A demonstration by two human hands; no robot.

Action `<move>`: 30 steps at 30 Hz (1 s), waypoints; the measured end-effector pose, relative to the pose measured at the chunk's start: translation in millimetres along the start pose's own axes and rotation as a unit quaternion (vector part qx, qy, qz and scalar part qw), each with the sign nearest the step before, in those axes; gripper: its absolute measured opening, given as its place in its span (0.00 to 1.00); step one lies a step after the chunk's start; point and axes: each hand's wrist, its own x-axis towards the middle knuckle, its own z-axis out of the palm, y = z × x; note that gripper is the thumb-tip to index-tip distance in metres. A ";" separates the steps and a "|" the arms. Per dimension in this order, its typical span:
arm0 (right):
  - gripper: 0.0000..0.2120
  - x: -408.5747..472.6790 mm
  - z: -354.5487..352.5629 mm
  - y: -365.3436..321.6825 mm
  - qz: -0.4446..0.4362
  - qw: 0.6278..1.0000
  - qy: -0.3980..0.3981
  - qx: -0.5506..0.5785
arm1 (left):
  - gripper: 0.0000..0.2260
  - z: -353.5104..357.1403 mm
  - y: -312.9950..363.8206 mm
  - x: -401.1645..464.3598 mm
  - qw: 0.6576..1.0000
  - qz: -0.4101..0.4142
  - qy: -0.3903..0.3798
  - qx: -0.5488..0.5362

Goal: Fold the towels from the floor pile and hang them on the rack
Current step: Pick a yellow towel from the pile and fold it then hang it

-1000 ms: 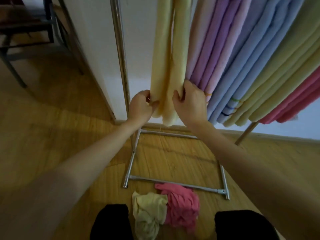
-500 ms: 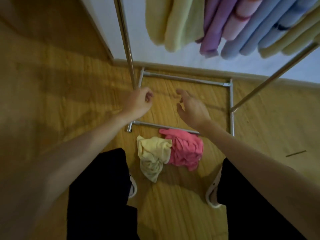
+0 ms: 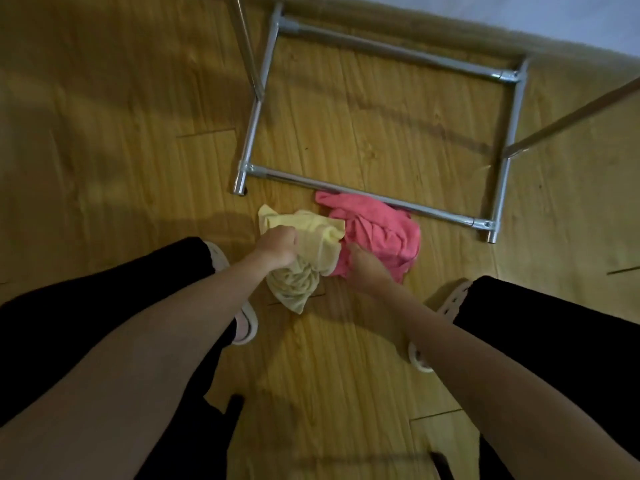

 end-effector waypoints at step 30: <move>0.07 67.6 64.1 22.3 0.089 0.993 0.006 0.072 | 0.22 55.3 -30.9 50.7 0.873 -0.275 0.110 -0.386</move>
